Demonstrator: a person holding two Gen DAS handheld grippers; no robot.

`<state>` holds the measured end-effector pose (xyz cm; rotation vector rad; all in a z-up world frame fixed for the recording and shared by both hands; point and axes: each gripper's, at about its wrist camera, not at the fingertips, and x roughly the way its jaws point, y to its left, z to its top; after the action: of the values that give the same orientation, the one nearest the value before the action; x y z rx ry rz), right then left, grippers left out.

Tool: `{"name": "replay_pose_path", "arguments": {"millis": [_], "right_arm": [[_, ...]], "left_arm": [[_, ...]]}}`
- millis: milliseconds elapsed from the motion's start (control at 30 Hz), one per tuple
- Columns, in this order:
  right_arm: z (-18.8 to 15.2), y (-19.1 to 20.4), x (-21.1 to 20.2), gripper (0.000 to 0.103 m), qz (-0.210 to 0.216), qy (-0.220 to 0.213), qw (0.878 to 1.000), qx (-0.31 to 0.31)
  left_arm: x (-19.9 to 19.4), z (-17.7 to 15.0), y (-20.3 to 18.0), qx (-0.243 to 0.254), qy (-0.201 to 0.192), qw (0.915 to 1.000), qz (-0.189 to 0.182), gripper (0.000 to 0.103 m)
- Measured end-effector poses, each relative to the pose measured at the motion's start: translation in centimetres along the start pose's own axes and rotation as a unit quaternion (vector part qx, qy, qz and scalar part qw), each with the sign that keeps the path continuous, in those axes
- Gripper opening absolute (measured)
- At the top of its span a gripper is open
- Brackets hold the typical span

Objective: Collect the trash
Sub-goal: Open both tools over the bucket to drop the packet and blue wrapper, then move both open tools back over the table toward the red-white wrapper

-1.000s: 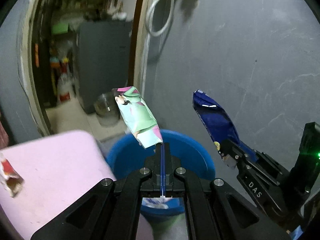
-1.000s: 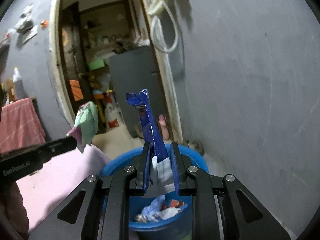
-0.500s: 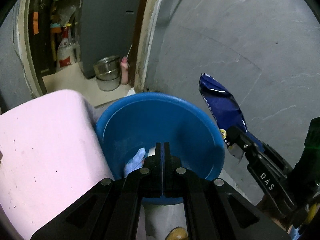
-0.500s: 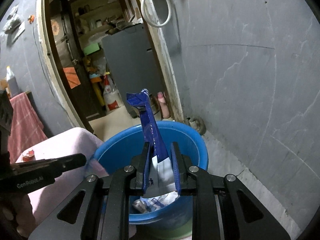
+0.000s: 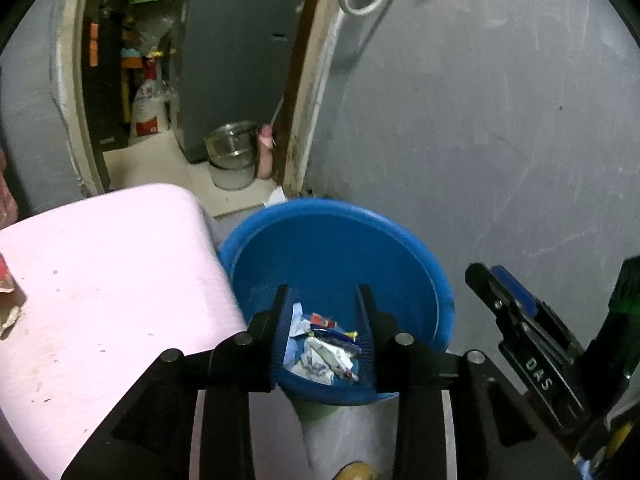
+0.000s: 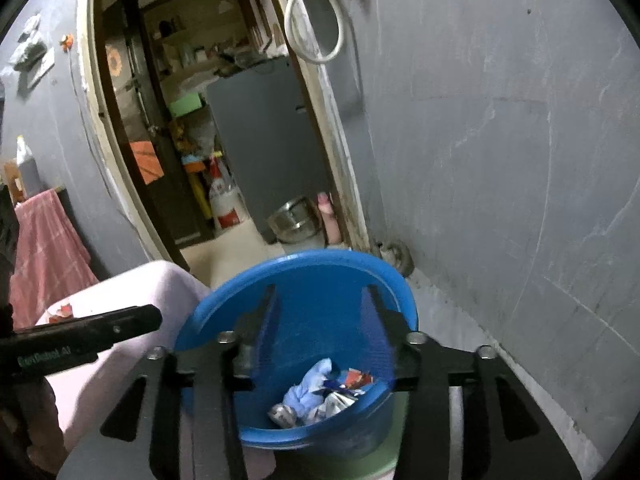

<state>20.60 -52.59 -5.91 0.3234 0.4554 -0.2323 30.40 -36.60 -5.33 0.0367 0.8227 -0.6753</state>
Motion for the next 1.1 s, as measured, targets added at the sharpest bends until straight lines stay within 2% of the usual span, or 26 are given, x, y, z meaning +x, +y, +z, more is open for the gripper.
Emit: {"name": "replay_pose_path", "arguments": {"millis": [133,200,333,400,433,467,500,567,600,767,1100], "right_arm": [[0.3,0.7,-1.5,0.061,0.006,-0.035,0.999,0.000],[0.5,1.1,-2.2,0.080,0.010,-0.051,0.999,0.001],[0.8,2.6,-4.6,0.091,0.017,-0.107,0.994,-0.008],[0.9,3.5,-5.6,0.103,0.021,-0.129,0.991,-0.013],[0.9,3.8,-5.9,0.103,0.025,-0.137,0.990,-0.014],[0.9,4.3,-6.4,0.103,0.030,-0.147,0.989,-0.016],[1.0,4.7,-6.7,0.103,0.033,-0.153,0.988,-0.016],[1.1,5.7,-7.4,0.103,0.042,-0.164,0.985,-0.017],[1.3,6.2,-7.7,0.103,0.046,-0.169,0.984,-0.017],[1.7,9.4,-9.4,0.103,0.065,-0.188,0.979,-0.031],[2.0,15.0,-12.2,0.103,0.113,-0.219,0.968,-0.046]], "left_arm": [[-2.6,0.8,0.9,-0.014,-0.030,0.9994,0.008,0.045],[-4.2,1.1,1.7,-0.023,-0.052,0.9983,0.012,0.049],[-7.4,1.5,3.2,-0.040,-0.102,0.9936,0.029,0.066],[-9.0,1.7,4.1,-0.046,-0.125,0.9905,0.035,0.078],[-9.8,1.7,4.4,-0.049,-0.138,0.9884,0.038,0.084],[-10.8,1.6,4.9,-0.052,-0.156,0.9855,0.043,0.084],[-11.6,1.6,5.2,-0.052,-0.165,0.9839,0.046,0.084],[-13.0,1.7,5.9,-0.049,-0.178,0.9810,0.060,0.095],[-13.7,1.7,6.3,-0.051,-0.185,0.9791,0.067,0.096],[-17.4,0.9,8.6,-0.056,-0.216,0.9710,0.085,0.097],[-24.2,-1.8,12.8,-0.057,-0.267,0.9498,0.152,0.098]]}}
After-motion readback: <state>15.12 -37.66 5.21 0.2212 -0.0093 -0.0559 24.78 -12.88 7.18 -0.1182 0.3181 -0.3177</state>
